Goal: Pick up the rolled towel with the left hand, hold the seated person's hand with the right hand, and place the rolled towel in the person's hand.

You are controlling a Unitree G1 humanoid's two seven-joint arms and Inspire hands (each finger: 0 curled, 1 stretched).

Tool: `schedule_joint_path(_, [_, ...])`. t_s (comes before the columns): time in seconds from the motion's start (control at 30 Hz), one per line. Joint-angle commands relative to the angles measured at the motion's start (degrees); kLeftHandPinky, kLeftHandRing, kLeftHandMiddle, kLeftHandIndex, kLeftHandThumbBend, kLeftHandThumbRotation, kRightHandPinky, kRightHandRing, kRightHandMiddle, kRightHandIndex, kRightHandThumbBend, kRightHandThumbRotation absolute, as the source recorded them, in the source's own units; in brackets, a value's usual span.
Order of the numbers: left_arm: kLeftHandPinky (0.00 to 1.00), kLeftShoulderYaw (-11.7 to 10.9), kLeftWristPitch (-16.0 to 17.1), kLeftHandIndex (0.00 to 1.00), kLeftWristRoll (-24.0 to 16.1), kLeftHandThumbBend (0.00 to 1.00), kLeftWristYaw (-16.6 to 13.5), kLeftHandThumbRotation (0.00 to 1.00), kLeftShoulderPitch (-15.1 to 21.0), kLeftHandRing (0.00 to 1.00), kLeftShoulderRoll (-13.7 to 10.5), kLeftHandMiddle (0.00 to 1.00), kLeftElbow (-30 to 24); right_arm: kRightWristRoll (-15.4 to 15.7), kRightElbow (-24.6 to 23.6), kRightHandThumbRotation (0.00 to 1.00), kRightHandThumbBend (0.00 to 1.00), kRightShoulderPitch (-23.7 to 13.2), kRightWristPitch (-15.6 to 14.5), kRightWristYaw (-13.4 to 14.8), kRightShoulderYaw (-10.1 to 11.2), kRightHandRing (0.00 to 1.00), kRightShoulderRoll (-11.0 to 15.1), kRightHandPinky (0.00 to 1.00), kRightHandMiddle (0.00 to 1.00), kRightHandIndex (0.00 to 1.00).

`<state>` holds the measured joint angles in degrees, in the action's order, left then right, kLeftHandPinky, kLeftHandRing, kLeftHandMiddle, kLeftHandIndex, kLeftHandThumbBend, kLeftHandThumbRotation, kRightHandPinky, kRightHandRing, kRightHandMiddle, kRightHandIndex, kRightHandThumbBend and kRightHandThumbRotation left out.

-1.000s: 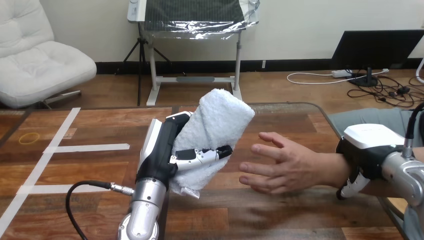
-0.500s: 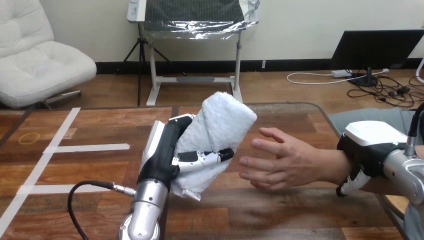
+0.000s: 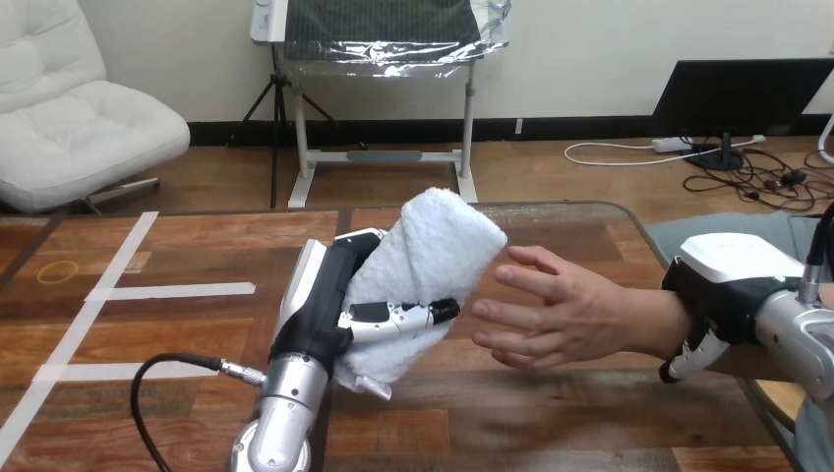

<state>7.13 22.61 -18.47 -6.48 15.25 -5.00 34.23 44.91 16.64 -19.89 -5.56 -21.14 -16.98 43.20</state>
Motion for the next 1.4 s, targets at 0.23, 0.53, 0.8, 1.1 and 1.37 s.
schedule_joint_path(0.23, [0.32, 1.29, 1.54, 0.51, -0.24, 0.58, 2.14, 0.02, 5.25, 0.37, -2.20, 0.42, 0.51, 0.08, -4.06, 0.00, 0.62, -2.00, -2.51, 0.60, 3.42, 0.26, 2.34, 0.17, 0.37, 0.44])
schedule_joint_path(0.53, [0.33, 2.01, 1.46, 0.51, -0.52, 0.59, 3.35, 0.01, 5.72, 0.37, -3.09, 0.42, 1.37, 0.07, -5.84, 0.00, 0.63, -2.22, -2.62, 1.17, 4.19, 0.25, 2.75, 0.16, 0.35, 0.41])
schedule_joint_path(0.8, [0.33, 2.52, 1.35, 0.51, -1.09, 0.60, 4.07, 0.01, 6.27, 0.37, -3.71, 0.42, 1.67, 0.30, -7.91, 0.00, 0.64, -2.68, -3.35, 0.39, 4.92, 0.25, 3.22, 0.17, 0.36, 0.41])
schedule_joint_path(1.1, [0.34, 3.49, 1.13, 0.51, -2.70, 0.60, 4.20, 0.01, 7.25, 0.37, -4.70, 0.42, 2.31, -0.10, -10.03, 0.00, 0.63, -3.05, -3.76, 0.07, 6.27, 0.25, 3.67, 0.16, 0.35, 0.38])
schedule_joint_path(1.37, [0.33, 4.19, 1.25, 0.50, -3.01, 0.59, 5.45, 0.01, 8.11, 0.36, -5.38, 0.42, 3.18, -1.44, -11.24, 0.00, 0.64, -2.97, -1.84, 0.96, 8.06, 0.24, 4.77, 0.16, 0.34, 0.37])
